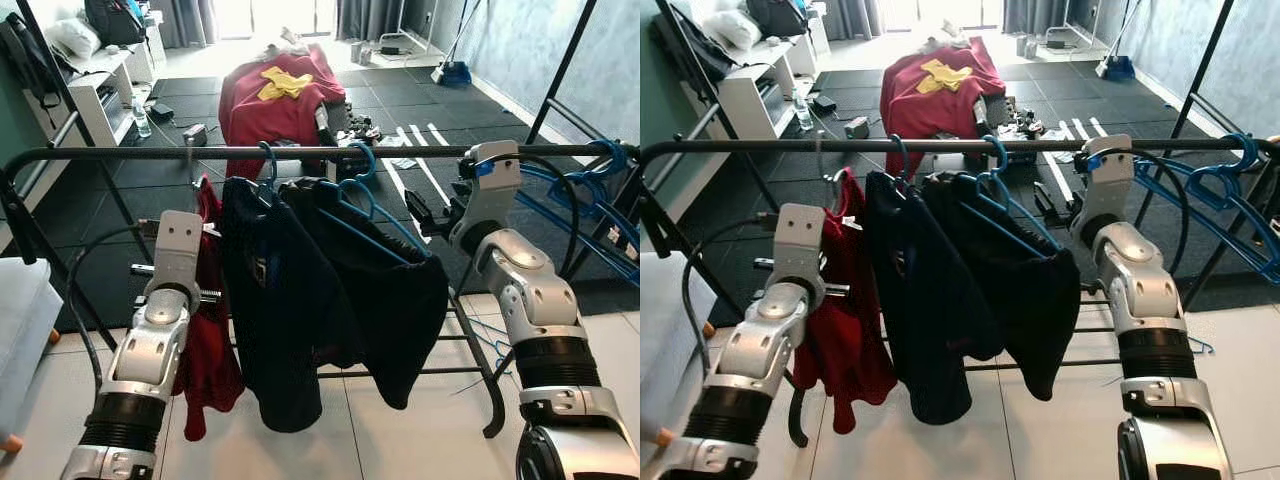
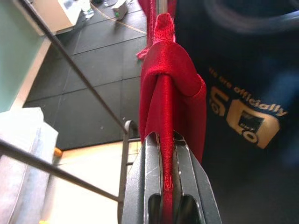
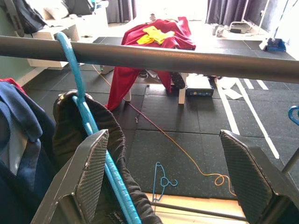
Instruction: Hang hanger
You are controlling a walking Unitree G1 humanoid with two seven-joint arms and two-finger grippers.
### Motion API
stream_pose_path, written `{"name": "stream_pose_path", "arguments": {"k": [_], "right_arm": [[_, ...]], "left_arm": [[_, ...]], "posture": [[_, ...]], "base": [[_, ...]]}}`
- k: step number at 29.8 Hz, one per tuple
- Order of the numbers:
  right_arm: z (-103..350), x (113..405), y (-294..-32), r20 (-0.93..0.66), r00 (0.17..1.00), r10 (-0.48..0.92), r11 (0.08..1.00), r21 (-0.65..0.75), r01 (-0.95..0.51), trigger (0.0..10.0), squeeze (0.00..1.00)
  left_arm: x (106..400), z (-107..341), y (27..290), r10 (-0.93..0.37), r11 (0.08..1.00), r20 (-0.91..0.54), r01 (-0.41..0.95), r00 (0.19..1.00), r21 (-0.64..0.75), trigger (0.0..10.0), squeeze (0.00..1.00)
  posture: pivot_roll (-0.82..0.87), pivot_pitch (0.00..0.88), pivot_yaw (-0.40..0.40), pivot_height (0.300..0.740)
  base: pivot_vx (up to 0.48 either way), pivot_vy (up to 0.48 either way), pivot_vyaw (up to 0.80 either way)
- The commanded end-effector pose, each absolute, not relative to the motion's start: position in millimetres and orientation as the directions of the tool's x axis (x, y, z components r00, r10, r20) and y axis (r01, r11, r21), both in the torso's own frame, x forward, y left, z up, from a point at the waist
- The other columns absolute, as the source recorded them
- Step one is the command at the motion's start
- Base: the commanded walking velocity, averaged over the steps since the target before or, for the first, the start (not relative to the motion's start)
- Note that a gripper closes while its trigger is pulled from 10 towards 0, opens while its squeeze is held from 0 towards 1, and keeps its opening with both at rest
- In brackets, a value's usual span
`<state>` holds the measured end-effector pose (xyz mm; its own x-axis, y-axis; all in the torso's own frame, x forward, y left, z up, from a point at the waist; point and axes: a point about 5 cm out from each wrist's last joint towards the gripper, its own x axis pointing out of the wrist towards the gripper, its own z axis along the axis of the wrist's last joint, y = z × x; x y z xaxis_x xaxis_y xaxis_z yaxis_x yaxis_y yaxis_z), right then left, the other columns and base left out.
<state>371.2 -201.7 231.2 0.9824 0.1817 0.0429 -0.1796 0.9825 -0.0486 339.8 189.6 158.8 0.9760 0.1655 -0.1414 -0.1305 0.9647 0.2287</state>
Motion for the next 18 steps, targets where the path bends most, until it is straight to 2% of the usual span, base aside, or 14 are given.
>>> {"name": "stream_pose_path", "arguments": {"k": [1,6,7,8,9,10,11,12,13,14,18], "right_arm": [[232,370,-201,0.046,0.982,0.186,0.982,-0.036,-0.184,10.0,0.0],[233,370,-201,0.048,0.981,0.188,0.982,-0.036,-0.186,10.0,0.0],[234,369,-201,0.05,0.981,0.189,0.982,-0.036,-0.187,10.0,0.0],[235,369,-202,0.053,0.98,0.19,0.981,-0.037,-0.188,10.0,0.0],[235,369,-202,0.053,0.98,0.19,0.981,-0.037,-0.188,10.0,0.0],[236,369,-202,0.055,0.98,0.191,0.981,-0.037,-0.189,10.0,0.0],[236,369,-202,0.055,0.98,0.191,0.981,-0.037,-0.189,10.0,0.0],[237,369,-202,0.058,0.98,0.192,0.981,-0.037,-0.19,10.0,0.0],[237,369,-202,0.058,0.98,0.192,0.981,-0.037,-0.19,10.0,0.0],[238,369,-202,0.062,0.979,0.195,0.981,-0.036,-0.193,10.0,0.0],[238,369,-202,0.064,0.978,0.197,0.98,-0.035,-0.195,10.0,0.0]], "left_arm": [[338,165,193,0.131,0.971,-0.113,-0.104,0.985,0.216,2.0,0.0],[337,171,204,0.137,0.974,-0.085,-0.118,0.987,0.191,2.4,0.0],[336,176,213,0.154,0.974,-0.063,-0.141,0.986,0.178,2.5,0.0],[332,182,228,0.172,0.973,-0.029,-0.165,0.985,0.164,4.2,0.0],[332,182,228,0.172,0.973,-0.029,-0.165,0.985,0.164,4.2,0.0],[329,186,241,0.195,0.969,-0.005,-0.192,0.981,0.154,4.8,0.0],[329,186,241,0.195,0.969,-0.005,-0.192,0.981,0.154,4.8,0.0],[323,189,254,0.216,0.967,0.013,-0.215,0.976,0.136,5.9,0.0],[323,189,254,0.216,0.967,0.013,-0.215,0.976,0.136,5.9,0.0],[315,193,271,0.235,0.967,0.041,-0.238,0.971,0.091,8.3,0.0],[309,195,281,0.247,0.966,0.06,-0.251,0.967,0.061,8.3,0.0]], "posture": [[-0.15,0.042,0.037,0.74],[-0.15,0.045,0.038,0.74],[-0.15,0.046,0.038,0.74],[-0.15,0.049,0.037,0.74],[-0.15,0.049,0.037,0.74],[-0.15,0.05,0.037,0.74],[-0.15,0.05,0.037,0.74],[-0.14,0.052,0.038,0.74],[-0.14,0.052,0.038,0.74],[-0.14,0.053,0.036,0.74],[-0.14,0.053,0.035,0.74]], "base": [[0.0,0.0,0.0],[0.0,0.0,0.0],[0.0,0.0,0.0],[0.0,0.0,0.0],[0.0,0.0,0.0],[0.0,0.0,0.0],[0.0,0.0,0.0],[0.0,0.0,0.0],[0.0,0.0,0.0],[0.0,0.0,0.0],[0.0,0.0,0.0]]}}
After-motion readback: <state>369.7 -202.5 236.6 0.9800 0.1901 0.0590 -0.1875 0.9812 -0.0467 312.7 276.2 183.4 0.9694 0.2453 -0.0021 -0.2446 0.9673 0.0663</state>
